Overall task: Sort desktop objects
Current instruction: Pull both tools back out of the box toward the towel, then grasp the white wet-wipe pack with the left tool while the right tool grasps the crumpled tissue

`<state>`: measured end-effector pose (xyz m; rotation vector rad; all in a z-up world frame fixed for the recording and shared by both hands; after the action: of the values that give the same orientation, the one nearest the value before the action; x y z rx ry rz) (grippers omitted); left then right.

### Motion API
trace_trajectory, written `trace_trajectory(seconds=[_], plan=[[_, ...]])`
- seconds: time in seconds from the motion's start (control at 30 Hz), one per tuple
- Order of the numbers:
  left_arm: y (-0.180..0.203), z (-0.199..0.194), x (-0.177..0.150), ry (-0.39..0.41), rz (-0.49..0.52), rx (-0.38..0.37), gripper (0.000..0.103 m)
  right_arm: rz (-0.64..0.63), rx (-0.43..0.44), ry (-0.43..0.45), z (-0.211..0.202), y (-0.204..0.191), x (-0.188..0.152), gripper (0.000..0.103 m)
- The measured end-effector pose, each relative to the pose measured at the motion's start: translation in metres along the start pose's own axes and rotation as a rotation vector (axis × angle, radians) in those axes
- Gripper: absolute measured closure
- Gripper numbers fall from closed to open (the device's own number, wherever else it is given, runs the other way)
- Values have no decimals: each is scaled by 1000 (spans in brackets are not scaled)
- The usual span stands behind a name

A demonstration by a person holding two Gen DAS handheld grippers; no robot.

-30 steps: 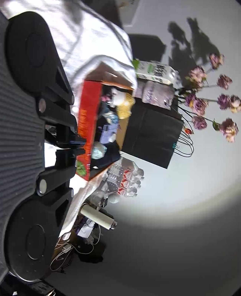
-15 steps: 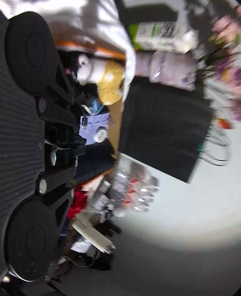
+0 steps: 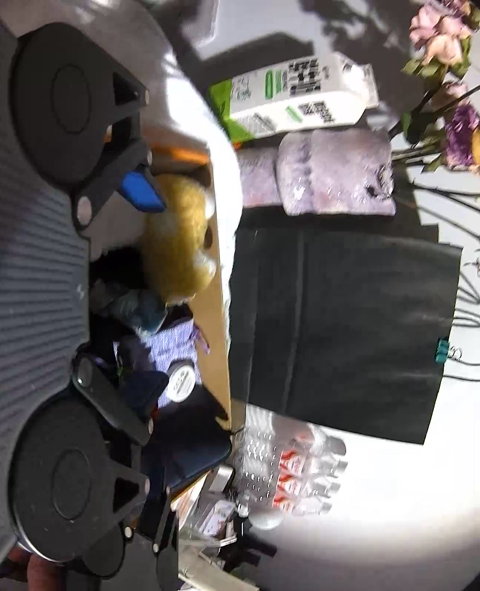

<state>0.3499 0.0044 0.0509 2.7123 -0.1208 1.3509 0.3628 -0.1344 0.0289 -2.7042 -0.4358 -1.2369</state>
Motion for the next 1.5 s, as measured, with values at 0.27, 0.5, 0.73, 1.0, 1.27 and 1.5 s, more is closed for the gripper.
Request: trace_trajectory(seconds=[0.27,0.5,0.73,1.0,1.27,1.5], plan=[[-14,-17,-24,-118,-8,171,1,51,-1,64,-46,14,-6,25],[3,-96,-76,-51,-43,110,1,116,64,152,-133,9,-58,16],[22,-174,-155,10,-77,53,0,165,111,160,-188,-18,-164,15],[34,-220,-228,86,-89,87,0,147,-2,170,-225,-26,-239,14],[26,-216,-261,74,-106,140,0,84,-70,191,-223,-36,-266,12],[23,-203,-267,37,-112,115,0,132,-50,180,-218,-28,-266,7]])
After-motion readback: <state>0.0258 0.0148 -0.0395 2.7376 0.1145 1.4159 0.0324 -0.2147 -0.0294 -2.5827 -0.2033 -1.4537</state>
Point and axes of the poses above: each gripper's, at about its wrist camera, not at the fingertips, and z roughly the way its jaws point, y to its right, x to its top, the point moved 9 cm from there along z, roughly the way its jaws point, and after that the axes turned 1 degree about x, right-handed, at the moved point
